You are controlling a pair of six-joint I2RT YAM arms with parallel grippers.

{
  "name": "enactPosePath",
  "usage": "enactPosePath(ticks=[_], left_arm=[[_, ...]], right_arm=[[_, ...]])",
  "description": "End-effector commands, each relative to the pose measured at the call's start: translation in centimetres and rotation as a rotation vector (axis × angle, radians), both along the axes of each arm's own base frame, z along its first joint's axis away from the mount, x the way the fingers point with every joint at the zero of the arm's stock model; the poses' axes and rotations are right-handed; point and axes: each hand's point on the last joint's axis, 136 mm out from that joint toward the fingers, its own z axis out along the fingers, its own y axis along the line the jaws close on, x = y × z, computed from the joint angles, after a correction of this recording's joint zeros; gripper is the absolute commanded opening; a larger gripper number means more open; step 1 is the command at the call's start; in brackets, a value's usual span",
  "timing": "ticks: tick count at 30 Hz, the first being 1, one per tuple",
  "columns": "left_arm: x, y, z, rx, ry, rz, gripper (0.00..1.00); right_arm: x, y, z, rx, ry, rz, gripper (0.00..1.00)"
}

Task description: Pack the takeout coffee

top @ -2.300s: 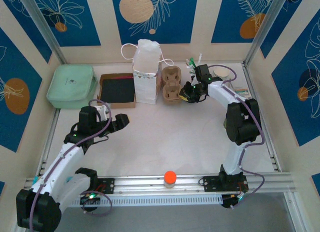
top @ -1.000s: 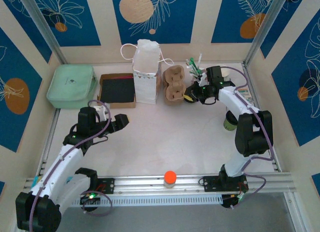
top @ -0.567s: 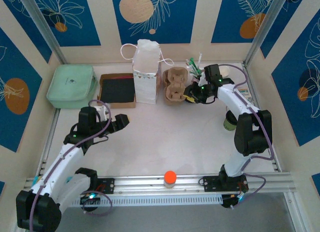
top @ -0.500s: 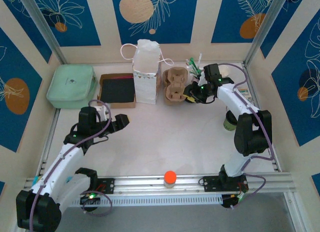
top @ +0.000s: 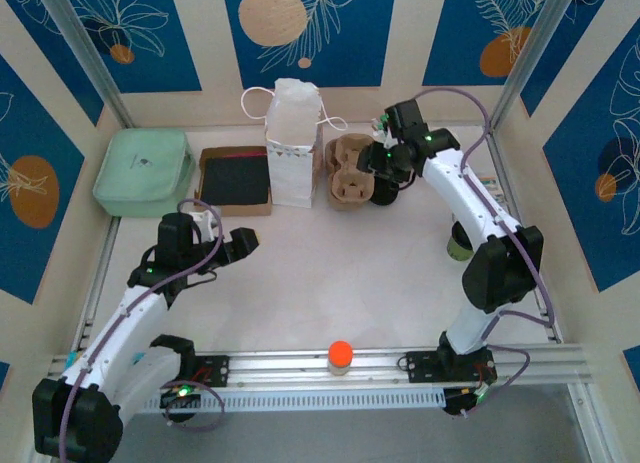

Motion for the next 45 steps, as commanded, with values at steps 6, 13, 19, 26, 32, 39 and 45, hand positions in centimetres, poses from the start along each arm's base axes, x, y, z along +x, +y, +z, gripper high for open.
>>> enactPosePath(ticks=[6,13,19,26,32,39,45], left_arm=[[-0.2,0.7,0.8,0.017,-0.014,0.021,0.94],[-0.4,1.1,0.7,0.043,-0.017,0.028,0.94],[-0.2,1.1,0.4,0.047,-0.014,0.029,0.94],[-0.1,1.1,0.3,0.054,-0.015,0.025,0.94],[-0.1,1.1,0.1,0.052,-0.011,0.025,0.94],[-0.1,1.0,0.0,0.043,-0.009,0.024,0.94],[-0.2,1.0,0.0,0.045,-0.008,0.026,0.94]], right_arm=[[2.8,1.1,-2.9,-0.197,0.084,0.032,0.58],[5.1,2.3,-4.6,-0.252,0.117,0.043,0.59],[6.1,3.0,-5.3,-0.272,0.121,0.051,0.58],[6.3,3.3,-6.3,-0.300,0.141,0.062,0.55],[6.3,2.9,-7.0,-0.341,0.148,0.053,0.54],[6.4,2.9,-7.8,-0.355,0.164,0.054,0.54],[6.5,2.9,-8.2,-0.371,0.167,0.051,0.54]])
